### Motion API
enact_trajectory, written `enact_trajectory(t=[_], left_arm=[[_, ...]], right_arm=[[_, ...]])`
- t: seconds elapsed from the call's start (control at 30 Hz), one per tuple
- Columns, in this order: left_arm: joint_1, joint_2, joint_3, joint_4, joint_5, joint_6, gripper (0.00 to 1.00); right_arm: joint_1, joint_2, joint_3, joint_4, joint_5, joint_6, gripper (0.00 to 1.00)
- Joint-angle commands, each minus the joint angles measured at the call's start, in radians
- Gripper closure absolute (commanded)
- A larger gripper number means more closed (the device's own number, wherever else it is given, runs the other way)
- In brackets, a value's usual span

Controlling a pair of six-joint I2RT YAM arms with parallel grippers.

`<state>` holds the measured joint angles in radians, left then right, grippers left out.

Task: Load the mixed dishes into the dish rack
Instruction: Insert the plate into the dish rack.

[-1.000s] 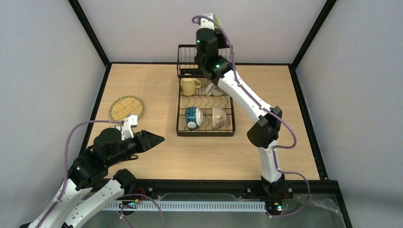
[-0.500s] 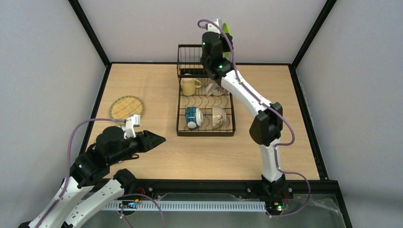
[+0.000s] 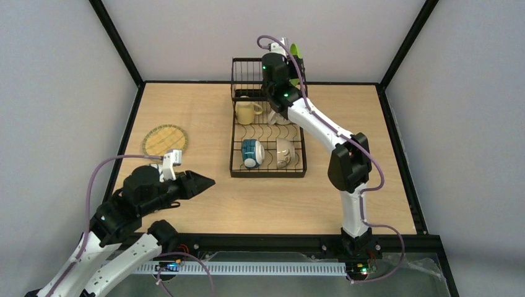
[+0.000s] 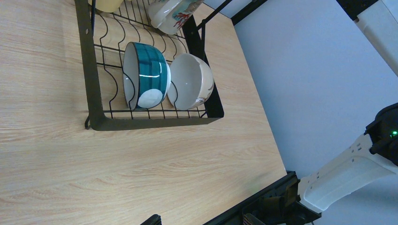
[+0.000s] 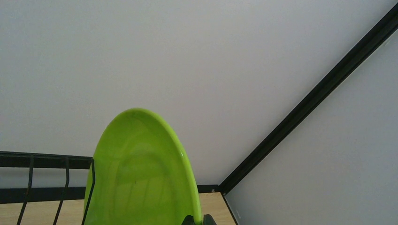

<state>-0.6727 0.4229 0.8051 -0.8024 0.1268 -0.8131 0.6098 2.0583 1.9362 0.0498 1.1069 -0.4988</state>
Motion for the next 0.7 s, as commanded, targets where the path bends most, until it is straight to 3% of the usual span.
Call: enact_trajectory(t=[0.0,0.4,0.67], left_arm=[[0.005,0.013,0.016,-0.017,0.001,0.023,0.01],[0.005,0.016,-0.010,0.010,-0.003,0.000,0.01],[0.005,0.018,-0.026,0.027,-0.002,-0.015,0.01]], right_arm=[[-0.007,-0.044,-0.013,-0.077,0.016,0.065,1.00],[-0.006,-0.052,-0.054,-0.155,0.037,0.134,1.00],[0.015,-0.051,-0.086,-0.128,0.040,0.106,0.87]])
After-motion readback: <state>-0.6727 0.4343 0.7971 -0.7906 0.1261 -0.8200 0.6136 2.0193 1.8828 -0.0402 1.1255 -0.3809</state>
